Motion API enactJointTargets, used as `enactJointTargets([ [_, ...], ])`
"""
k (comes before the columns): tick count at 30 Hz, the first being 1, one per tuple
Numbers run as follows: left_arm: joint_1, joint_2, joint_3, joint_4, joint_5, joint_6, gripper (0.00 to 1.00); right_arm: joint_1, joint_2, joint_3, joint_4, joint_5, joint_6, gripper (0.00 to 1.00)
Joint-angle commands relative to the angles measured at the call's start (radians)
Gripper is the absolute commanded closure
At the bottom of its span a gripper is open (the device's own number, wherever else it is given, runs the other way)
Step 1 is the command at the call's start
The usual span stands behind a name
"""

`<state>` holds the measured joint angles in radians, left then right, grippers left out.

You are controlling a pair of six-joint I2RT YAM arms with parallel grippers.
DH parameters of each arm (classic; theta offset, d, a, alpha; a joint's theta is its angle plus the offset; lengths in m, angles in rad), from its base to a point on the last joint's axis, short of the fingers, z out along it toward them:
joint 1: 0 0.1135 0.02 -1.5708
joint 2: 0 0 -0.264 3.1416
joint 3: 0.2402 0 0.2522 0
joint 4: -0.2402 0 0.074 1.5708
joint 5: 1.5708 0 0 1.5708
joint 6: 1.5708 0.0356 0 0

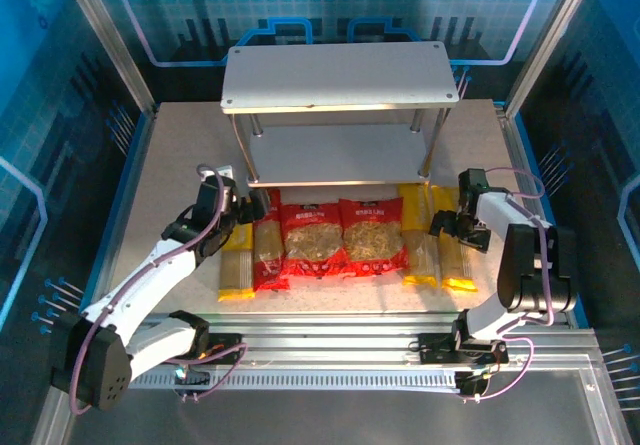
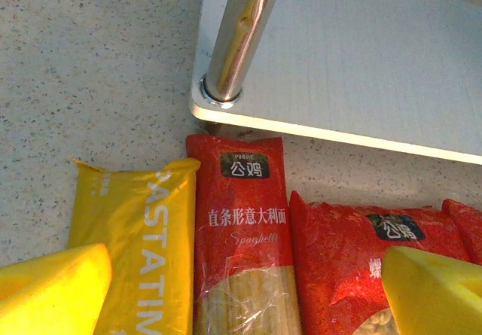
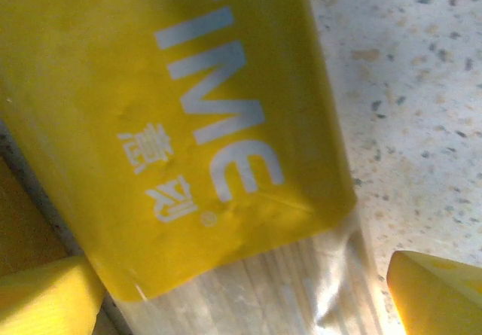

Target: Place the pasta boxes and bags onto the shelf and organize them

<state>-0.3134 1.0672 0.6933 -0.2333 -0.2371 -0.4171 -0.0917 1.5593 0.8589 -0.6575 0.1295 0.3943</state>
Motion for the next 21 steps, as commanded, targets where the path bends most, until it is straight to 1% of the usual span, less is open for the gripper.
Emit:
enactJointTargets([
  [1, 0.008, 0.006, 0.034, 0.026, 0.015, -0.003, 0.07, 0.018, 0.043, 0.015, 0.008, -0.052, -0.020, 0.02],
  [4, 0.008, 0.005, 0.037, 0.025, 0.015, -0.002, 0.06, 0.022, 0.078, 0.049, -0.007, -0.036, -0.019, 0.02],
  [6, 0.009, 0.005, 0.037, 0.022, 0.012, -0.002, 0.07, 0.023, 0.091, 0.054, -0.008, -0.033, -0.016, 0.08],
  [12, 0.011, -0.001, 0.040, 0.015, 0.008, -0.001, 0.07, 0.024, 0.104, 0.060, -0.016, -0.054, -0.017, 0.33],
  [14, 0.013, -0.001, 0.041, 0.015, 0.009, -0.002, 0.06, 0.026, 0.099, 0.060, -0.024, -0.058, -0.021, 0.39],
  [16, 0.013, 0.002, 0.044, 0.015, 0.009, -0.001, 0.07, 0.029, 0.085, 0.055, -0.031, -0.062, -0.022, 0.48],
  [18, 0.013, 0.001, 0.046, 0.016, 0.010, -0.002, 0.07, 0.032, 0.054, 0.042, -0.036, -0.059, -0.021, 0.61],
  [21, 0.013, 0.001, 0.049, 0.016, 0.010, -0.002, 0.07, 0.036, -0.004, 0.027, -0.042, -0.055, -0.019, 0.71],
])
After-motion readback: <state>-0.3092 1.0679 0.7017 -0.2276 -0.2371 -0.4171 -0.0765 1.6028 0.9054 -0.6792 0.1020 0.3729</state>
